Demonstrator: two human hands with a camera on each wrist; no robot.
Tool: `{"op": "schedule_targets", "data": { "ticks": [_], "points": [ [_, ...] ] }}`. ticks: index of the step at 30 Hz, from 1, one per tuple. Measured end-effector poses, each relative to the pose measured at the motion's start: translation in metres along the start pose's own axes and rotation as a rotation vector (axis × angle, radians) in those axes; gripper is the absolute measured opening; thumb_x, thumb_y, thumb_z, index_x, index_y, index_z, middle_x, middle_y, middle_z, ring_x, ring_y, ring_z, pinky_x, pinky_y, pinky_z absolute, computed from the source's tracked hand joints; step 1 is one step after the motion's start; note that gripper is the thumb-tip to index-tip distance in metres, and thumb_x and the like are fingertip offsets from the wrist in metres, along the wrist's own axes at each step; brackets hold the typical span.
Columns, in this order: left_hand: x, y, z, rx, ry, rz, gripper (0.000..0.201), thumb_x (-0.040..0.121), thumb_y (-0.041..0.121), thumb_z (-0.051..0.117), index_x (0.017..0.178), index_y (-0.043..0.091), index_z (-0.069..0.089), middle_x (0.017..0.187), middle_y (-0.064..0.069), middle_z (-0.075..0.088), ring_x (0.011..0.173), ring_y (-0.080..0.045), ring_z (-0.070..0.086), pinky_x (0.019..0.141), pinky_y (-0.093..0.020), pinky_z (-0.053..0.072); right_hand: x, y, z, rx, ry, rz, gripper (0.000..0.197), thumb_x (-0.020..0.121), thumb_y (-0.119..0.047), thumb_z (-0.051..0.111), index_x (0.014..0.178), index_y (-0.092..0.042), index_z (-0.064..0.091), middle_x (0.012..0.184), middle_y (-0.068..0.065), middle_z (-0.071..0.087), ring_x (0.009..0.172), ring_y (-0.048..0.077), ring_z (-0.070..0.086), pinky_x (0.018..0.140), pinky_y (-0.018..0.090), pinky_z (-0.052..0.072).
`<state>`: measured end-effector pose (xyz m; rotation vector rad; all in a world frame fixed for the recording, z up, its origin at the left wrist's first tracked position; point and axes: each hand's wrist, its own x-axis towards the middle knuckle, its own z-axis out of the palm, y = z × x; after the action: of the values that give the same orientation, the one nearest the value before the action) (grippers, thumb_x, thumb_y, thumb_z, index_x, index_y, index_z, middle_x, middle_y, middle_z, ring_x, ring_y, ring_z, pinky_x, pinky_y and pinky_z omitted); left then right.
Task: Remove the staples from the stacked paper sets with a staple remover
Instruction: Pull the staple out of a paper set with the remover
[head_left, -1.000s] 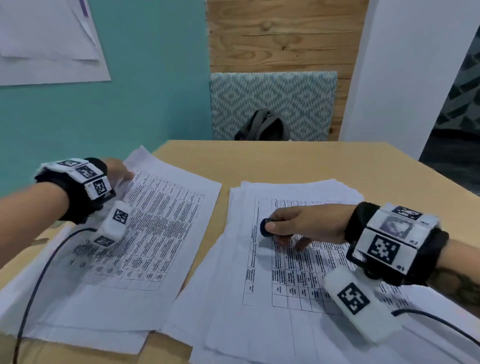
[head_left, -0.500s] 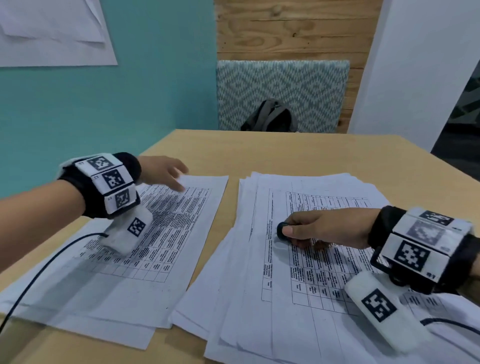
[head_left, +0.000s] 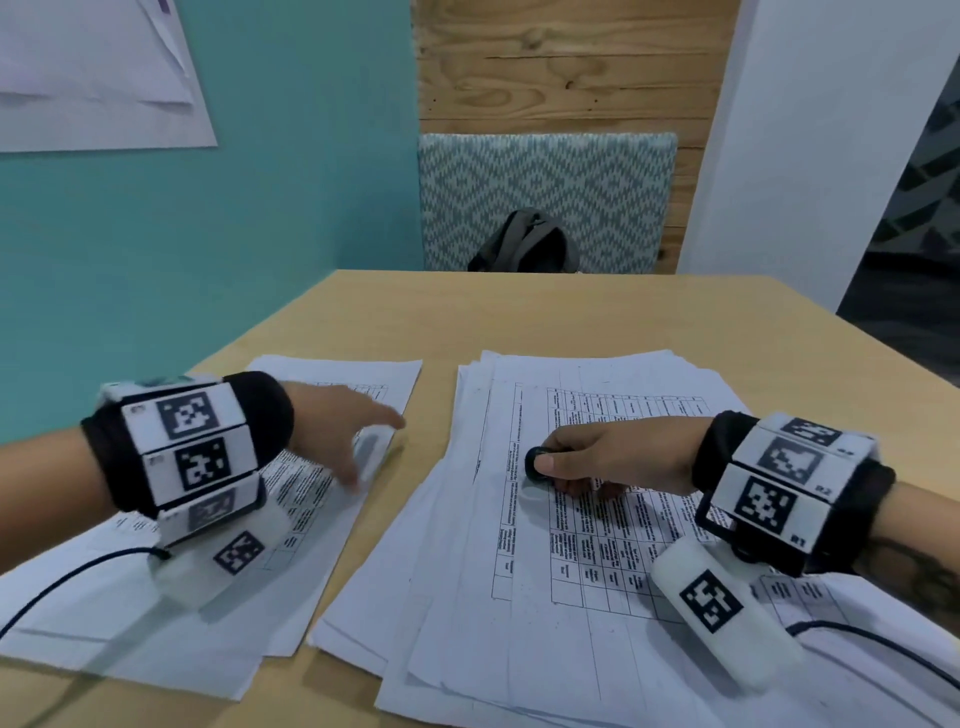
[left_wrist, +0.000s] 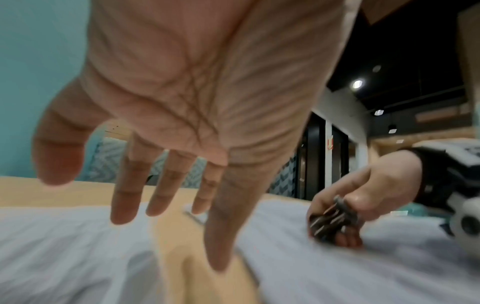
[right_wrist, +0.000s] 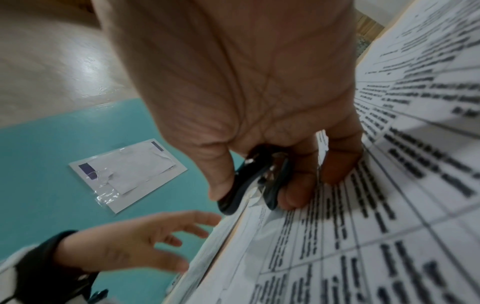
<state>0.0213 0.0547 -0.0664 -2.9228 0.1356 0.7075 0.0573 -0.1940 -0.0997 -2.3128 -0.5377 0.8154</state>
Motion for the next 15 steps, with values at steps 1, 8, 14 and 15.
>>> {"op": "schedule_targets", "data": {
  "ticks": [1, 8, 14, 15],
  "points": [
    [0.003, 0.010, -0.009, -0.021, 0.068, 0.032, 0.069, 0.086, 0.026, 0.065, 0.143, 0.027, 0.028, 0.146, 0.001, 0.036, 0.128, -0.017, 0.040, 0.102, -0.027, 0.032, -0.001, -0.001, -0.002, 0.032, 0.006, -0.010, 0.030, 0.096, -0.036, 0.045, 0.103, -0.008, 0.054, 0.090, 0.002, 0.051, 0.078, 0.013, 0.048, 0.067, 0.019, 0.041],
    [0.067, 0.082, -0.087, -0.269, 0.147, 0.237, 0.044, 0.090, 0.022, 0.059, 0.132, 0.018, 0.048, 0.125, -0.003, 0.054, 0.105, -0.016, 0.052, 0.095, -0.032, 0.043, -0.028, 0.009, -0.038, -0.011, 0.129, 0.001, 0.024, 0.093, -0.038, 0.050, 0.088, -0.015, 0.055, 0.085, -0.001, 0.060, 0.080, 0.012, 0.055, 0.069, 0.022, 0.046],
    [0.121, 0.122, -0.091, -0.078, 0.180, 0.247, 0.061, 0.091, 0.032, 0.057, 0.142, 0.009, 0.034, 0.146, -0.008, 0.037, 0.132, -0.024, 0.037, 0.103, -0.030, 0.030, -0.039, 0.027, -0.030, -0.292, 0.067, -0.012, 0.034, 0.093, -0.043, 0.049, 0.107, -0.012, 0.053, 0.086, -0.001, 0.050, 0.076, 0.013, 0.045, 0.073, 0.028, 0.038],
    [0.127, 0.125, -0.090, -0.058, 0.156, 0.238, 0.062, 0.091, 0.037, 0.055, 0.142, 0.009, 0.034, 0.146, -0.007, 0.036, 0.132, -0.023, 0.036, 0.103, -0.030, 0.030, -0.040, 0.026, -0.030, -0.320, 0.062, -0.018, 0.034, 0.093, -0.043, 0.048, 0.109, -0.014, 0.053, 0.087, -0.002, 0.051, 0.075, 0.012, 0.045, 0.072, 0.027, 0.037]
  ]
}}
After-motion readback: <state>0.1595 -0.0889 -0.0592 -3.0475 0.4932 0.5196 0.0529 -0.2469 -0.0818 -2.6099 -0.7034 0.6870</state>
